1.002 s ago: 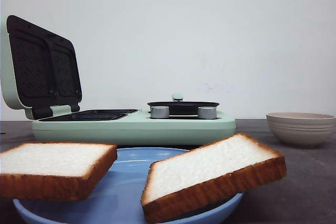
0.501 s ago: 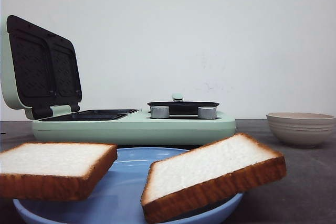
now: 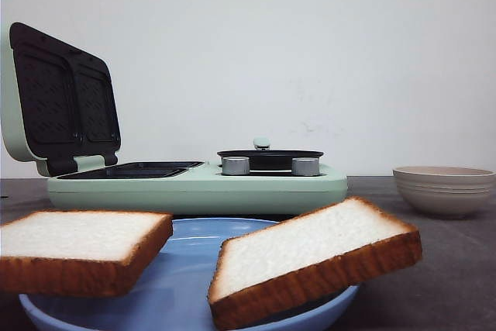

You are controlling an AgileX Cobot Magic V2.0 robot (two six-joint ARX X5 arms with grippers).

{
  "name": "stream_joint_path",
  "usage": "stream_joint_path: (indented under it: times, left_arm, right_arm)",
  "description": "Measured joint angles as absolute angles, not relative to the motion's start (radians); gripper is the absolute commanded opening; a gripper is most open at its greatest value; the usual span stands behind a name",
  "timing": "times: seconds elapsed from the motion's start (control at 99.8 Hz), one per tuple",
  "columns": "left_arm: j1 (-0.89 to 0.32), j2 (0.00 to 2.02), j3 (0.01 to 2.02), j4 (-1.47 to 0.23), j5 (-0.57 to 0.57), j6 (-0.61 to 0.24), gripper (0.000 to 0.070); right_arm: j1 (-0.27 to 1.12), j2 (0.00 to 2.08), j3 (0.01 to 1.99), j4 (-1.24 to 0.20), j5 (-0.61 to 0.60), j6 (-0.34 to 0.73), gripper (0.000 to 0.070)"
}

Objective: Make breakfast with bread and shrimp

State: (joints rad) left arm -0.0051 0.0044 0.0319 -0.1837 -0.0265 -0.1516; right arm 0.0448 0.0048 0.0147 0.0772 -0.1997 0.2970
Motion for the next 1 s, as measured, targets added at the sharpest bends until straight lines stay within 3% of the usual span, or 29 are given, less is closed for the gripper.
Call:
stream_joint_path:
  times: [0.13, 0.251, 0.461, 0.671, 0.832, 0.952, 1.002]
  left_arm:
    - [-0.005, 0.004, 0.032, -0.165, -0.017, -0.283, 0.0000]
    - [-0.006, 0.004, 0.033, -0.132, 0.063, -0.357, 0.0005]
    - [-0.024, 0.027, 0.100, -0.146, 0.130, -0.392, 0.0006]
    - [-0.075, 0.151, 0.306, -0.201, 0.149, -0.374, 0.0006]
    - [-0.113, 0.312, 0.516, -0.388, 0.154, -0.247, 0.0009]
    - [-0.121, 0.368, 0.599, -0.422, 0.154, -0.187, 0.0152]
    - [-0.125, 0.369, 0.603, -0.424, 0.154, -0.176, 0.0231]
  right_arm:
    - [0.046, 0.005, 0.015, 0.054, -0.221, 0.428, 0.0004]
    - [0.046, 0.005, 0.022, 0.002, -0.234, 0.493, 0.0003]
    - [0.046, 0.025, 0.204, -0.104, -0.196, 0.416, 0.0003]
    - [0.046, 0.145, 0.448, -0.132, -0.182, 0.281, 0.0003]
    - [0.046, 0.185, 0.543, -0.169, -0.179, 0.212, 0.0003]
    - [0.046, 0.184, 0.545, -0.198, -0.193, 0.190, 0.0006]
    - [0.046, 0.184, 0.545, -0.214, -0.220, 0.187, 0.0049]
